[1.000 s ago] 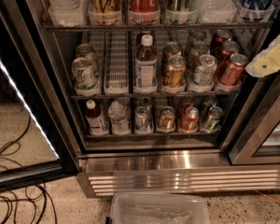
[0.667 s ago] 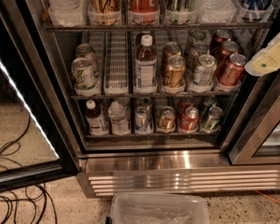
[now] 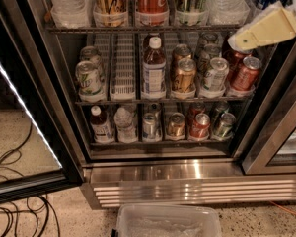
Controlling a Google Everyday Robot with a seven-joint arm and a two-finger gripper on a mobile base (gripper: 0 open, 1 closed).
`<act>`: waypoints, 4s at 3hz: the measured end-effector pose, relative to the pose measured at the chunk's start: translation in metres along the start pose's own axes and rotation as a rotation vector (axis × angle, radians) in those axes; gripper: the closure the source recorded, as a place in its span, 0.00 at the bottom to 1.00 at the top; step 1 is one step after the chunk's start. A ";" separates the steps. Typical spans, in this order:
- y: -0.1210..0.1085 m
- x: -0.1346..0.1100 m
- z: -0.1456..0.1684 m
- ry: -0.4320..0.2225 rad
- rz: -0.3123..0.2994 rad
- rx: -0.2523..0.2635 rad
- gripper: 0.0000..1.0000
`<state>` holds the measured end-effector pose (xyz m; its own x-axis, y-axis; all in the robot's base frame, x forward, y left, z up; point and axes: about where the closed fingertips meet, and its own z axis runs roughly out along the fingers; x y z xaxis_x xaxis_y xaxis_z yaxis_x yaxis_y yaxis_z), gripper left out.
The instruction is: Pick water bottle from top shelf of fridge
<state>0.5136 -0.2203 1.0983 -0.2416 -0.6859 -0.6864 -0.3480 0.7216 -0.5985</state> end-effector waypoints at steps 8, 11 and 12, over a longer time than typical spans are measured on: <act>0.017 -0.043 0.047 -0.199 0.145 0.166 0.37; 0.001 -0.043 0.085 -0.219 0.152 0.246 0.44; 0.007 -0.046 0.096 -0.229 0.142 0.252 0.43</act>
Offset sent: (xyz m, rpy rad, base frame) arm 0.0173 0.0226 0.0134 0.0681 -0.1097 -0.0021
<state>0.6094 -0.1743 1.0864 -0.0525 -0.5586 -0.8278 -0.0849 0.8284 -0.5536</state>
